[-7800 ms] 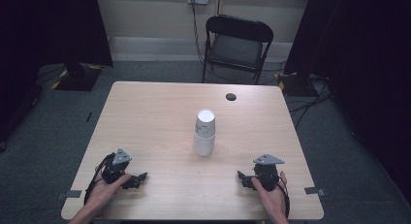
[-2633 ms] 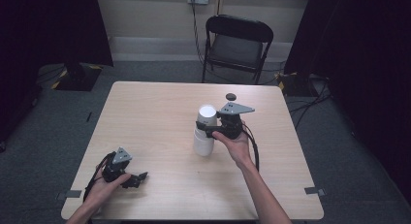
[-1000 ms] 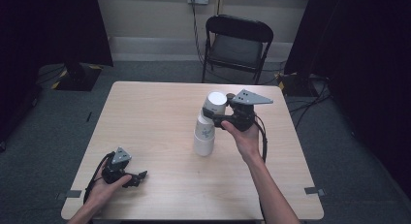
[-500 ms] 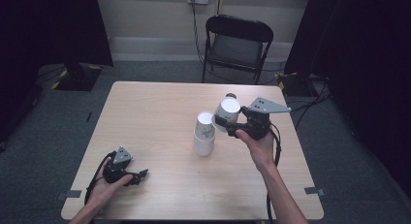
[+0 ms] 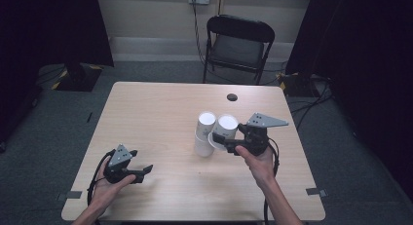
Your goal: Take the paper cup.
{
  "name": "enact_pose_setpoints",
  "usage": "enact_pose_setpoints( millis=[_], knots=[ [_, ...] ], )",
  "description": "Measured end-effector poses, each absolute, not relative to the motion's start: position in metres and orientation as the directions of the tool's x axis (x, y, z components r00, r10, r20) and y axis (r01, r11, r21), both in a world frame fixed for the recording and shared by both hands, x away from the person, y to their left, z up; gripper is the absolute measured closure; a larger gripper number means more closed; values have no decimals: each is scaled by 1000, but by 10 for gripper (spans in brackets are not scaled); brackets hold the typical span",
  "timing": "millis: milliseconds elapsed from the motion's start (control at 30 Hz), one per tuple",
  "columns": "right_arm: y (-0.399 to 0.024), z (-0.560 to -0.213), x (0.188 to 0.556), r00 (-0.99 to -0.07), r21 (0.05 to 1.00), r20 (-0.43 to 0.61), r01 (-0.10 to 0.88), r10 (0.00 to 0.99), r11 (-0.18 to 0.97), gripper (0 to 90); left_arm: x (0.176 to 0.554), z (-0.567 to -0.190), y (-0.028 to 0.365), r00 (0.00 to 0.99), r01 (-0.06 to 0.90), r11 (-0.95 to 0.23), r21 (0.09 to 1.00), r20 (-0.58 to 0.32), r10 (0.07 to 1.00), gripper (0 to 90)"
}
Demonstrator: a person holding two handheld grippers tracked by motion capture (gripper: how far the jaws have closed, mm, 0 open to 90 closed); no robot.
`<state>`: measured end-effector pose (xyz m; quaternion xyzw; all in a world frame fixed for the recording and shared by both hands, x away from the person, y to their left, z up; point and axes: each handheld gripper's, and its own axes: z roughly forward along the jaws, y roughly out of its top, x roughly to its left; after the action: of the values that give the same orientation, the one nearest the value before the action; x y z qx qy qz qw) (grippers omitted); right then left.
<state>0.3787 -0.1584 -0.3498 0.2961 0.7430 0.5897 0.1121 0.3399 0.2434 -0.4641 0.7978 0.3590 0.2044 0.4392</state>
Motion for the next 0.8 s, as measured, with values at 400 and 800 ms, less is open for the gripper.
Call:
enact_pose_setpoints(
  millis=[400,800],
  knots=[
    [-144,-365,370,-808,915,272,385,523,119,320,331,-442,195,757,287,-353,890,15,654,243],
    [-136,-392,358,-803,881,361,460,474,108,322,327,-433,146,831,199,-334,921,22,555,314]
  ],
)
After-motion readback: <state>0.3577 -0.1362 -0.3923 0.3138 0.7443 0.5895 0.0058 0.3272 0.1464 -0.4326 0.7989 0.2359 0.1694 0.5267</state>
